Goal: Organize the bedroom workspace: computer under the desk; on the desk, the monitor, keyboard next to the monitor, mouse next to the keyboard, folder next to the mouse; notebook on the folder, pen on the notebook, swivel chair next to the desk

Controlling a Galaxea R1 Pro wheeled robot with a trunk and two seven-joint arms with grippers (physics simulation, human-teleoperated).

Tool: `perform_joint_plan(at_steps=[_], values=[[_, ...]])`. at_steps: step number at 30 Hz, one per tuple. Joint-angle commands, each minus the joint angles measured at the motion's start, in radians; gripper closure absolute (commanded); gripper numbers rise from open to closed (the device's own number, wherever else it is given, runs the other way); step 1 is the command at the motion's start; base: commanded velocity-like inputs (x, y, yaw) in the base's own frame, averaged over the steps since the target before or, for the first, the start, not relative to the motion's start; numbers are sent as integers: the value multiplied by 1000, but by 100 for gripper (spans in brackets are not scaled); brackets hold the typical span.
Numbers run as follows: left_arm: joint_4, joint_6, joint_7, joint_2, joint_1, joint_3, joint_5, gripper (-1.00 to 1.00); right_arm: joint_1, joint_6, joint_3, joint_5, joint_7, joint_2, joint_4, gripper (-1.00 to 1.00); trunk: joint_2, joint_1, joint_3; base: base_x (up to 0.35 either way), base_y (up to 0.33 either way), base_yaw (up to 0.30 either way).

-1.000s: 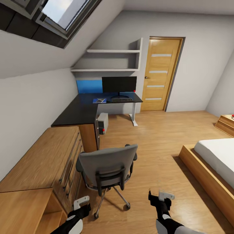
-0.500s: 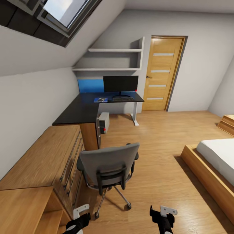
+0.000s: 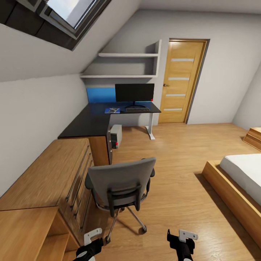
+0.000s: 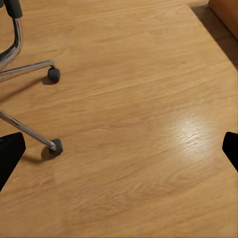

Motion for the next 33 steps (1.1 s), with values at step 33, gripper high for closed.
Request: perform_joint_plan(at_steps=[33], values=[[0,-6,6,-19,-1,-11,0,-100,14,-1,10,-4,-2,12,2,-100,-232,127,-105,0,0,13]])
